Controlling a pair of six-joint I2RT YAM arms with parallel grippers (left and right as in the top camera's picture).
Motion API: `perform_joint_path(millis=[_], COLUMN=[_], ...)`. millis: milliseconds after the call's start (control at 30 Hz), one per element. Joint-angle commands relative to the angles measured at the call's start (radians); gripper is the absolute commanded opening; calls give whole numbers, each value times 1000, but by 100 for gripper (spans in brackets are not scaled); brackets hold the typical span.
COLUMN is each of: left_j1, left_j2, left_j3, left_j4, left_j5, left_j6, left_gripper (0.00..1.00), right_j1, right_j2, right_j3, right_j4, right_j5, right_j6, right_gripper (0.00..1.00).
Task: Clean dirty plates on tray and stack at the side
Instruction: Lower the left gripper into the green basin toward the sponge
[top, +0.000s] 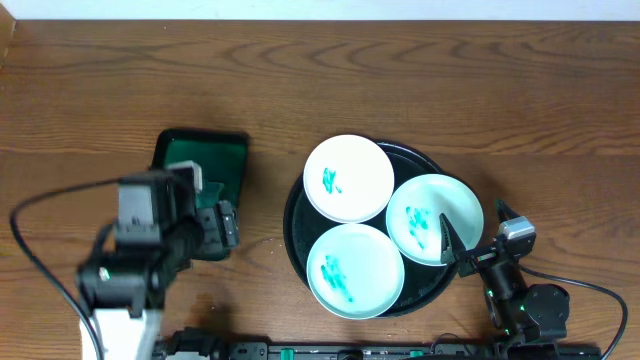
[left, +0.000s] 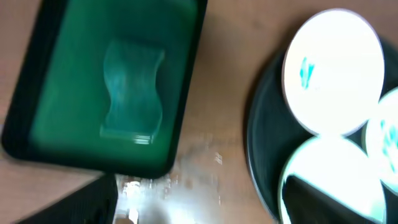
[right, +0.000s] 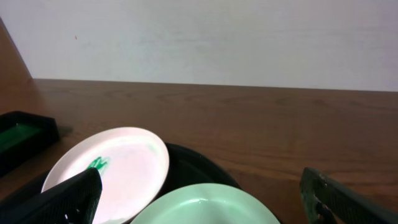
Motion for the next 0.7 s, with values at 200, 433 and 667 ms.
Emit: perform_joint_path(millis=[200,433,667], left_j1=[-3,-3,-3], left_j2=[265,322,331], left_j3=[306,303,303], left_j4=[-277,-269,-273], left_j5=[82,172,171], left_j6=[-21,-28,-28], left_gripper=[85,78,92], right_j1=[6,6,6], right_j2=[0,0,0], right_j3=[-1,-1,-1], right_j4=[-5,-5,-4], right_j5=[5,5,5], right_j6=[11,11,11], right_gripper=[99,99,99])
